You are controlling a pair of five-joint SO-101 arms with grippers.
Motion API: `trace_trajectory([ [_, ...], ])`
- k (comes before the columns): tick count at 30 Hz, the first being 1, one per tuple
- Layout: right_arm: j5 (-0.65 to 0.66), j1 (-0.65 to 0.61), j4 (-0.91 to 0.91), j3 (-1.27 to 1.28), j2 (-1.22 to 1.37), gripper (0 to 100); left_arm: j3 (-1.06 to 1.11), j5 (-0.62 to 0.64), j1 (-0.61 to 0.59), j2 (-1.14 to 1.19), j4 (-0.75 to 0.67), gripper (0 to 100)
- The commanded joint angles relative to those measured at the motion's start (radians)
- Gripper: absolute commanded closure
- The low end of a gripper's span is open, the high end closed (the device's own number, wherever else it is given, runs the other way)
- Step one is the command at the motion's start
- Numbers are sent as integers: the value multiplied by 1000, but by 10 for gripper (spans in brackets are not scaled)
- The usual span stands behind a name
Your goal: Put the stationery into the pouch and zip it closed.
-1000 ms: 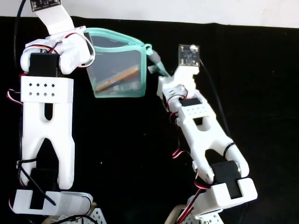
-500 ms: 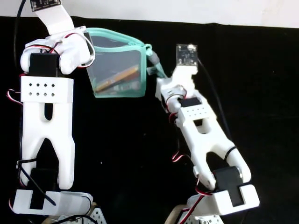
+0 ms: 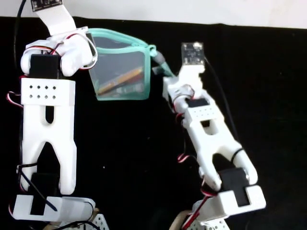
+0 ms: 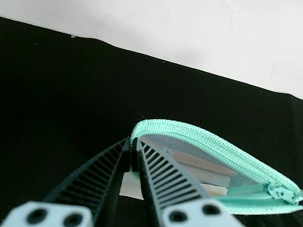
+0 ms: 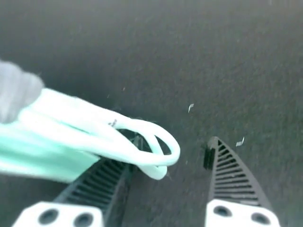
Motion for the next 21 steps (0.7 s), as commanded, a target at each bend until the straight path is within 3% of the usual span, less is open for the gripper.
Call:
trace_trajectory([
  [1,14,10,-84,-94,44,778,18,-6,39,104,11,994],
  [11,55,5,-97,-259,188,789,18,-6,39,104,11,994],
  [17,71,7,-99,-366,252,950,18,-6,39,104,11,994],
  [21,71,5,-99,-403,265,993,19,-6,41,104,11,994],
])
